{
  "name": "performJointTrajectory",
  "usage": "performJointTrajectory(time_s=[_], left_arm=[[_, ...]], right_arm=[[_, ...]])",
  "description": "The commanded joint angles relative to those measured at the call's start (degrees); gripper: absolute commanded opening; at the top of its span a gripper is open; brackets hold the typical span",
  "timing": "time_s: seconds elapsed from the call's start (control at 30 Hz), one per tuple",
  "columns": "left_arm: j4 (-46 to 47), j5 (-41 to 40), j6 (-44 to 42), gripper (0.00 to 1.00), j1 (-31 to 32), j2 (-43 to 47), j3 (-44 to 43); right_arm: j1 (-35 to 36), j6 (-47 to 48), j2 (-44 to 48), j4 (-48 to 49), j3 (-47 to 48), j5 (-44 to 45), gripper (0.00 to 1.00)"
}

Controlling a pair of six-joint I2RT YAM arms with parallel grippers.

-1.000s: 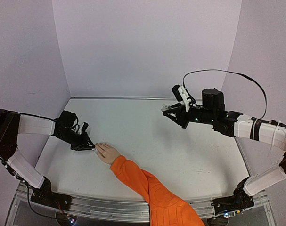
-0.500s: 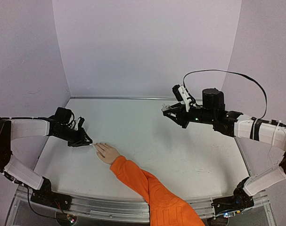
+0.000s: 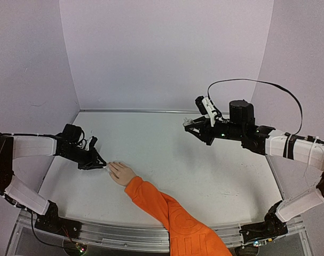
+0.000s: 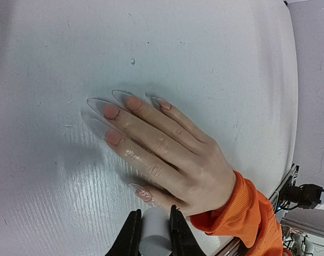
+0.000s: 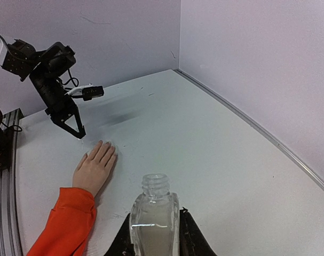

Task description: Paint the nails

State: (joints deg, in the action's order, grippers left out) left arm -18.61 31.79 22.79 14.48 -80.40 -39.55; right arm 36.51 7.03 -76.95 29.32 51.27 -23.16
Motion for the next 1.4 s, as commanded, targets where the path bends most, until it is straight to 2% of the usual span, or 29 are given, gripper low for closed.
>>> performJointTrajectory(time_s=[0.0,1.37], left_arm=[[0.2,1.7,-0.3,0.00,0.2,-1.2,-1.1],[4.4,1.7,0.2,0.00,0.4,-5.8,-2.3]], right_arm=[[-0.3,-0.5,0.5,3.1,1.6,-1.2,0.00],[-0.4,-0.5,-0.4,3.3,1.7,-1.4,0.00]])
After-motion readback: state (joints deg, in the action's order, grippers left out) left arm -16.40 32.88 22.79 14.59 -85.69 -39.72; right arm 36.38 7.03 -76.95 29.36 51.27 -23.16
